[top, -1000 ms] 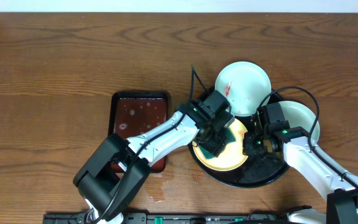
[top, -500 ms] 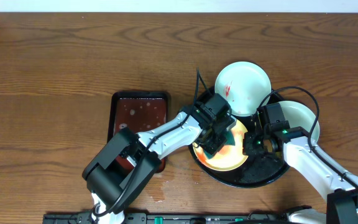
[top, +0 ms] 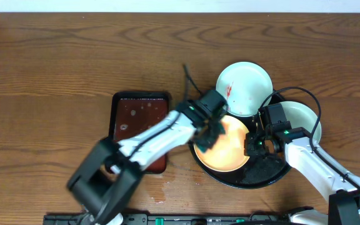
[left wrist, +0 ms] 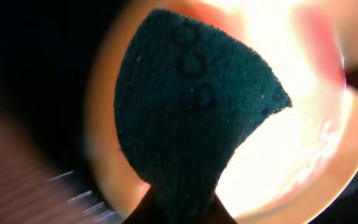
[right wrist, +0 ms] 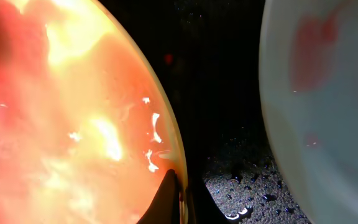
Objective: Clean dirty plates on tray and stack at the side
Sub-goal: 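Return the sponge with the left gripper to the dark tray, then lift the yellow plate with the right gripper off the black tray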
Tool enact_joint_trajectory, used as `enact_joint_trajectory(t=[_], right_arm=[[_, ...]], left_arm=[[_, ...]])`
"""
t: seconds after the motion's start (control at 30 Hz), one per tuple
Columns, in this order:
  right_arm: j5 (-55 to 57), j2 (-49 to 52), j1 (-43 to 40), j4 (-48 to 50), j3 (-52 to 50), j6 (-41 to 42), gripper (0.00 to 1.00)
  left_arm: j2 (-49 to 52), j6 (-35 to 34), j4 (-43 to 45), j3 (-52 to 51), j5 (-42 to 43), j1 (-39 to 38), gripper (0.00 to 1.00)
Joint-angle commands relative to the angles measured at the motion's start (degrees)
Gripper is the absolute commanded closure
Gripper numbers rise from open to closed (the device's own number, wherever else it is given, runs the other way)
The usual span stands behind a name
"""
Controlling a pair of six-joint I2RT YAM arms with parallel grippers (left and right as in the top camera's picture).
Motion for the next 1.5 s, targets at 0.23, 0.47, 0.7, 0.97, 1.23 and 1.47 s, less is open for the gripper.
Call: enact_joint_trajectory(t=[0.23,0.47,0.7,0.97,1.23,1.47], right_arm=[[3.1,1.4,-0.2,0.3,-1.7,-4.7,0.99],[1.7,1.4,-0.2,5.3,-1.8,-8.0,0.98],[0.1,1.4,-0.2,6.2,-2.2,-8.0,0.99],[1.2,-4.4,-0.2,-0.3,2.8,-9.4,0.99],[18.8,-11.6,2.3,-10.7,12.2,-10.8,0.99],[30.5,-13.9,9.9,-13.2,18.4,-19.2,0.99]], left_arm=[[-13.3,-7.3,-9.4,0.9,-5.2,20.6,0.92],[-12.0,-6.8,-13.1,-2.3,-5.2,31.6,0.93],[-11.3,-6.9,-7.1,-11.6,-5.5,32.5,0.92],[-11.3,-6.9,-4.6,-14.9,-5.6,32.5,0.46],[-11.3,-6.9,-5.3,-14.9,-5.6,32.5,0.24],[-11.3,-6.9,-5.4,-14.9,-5.6,32.5,0.21]])
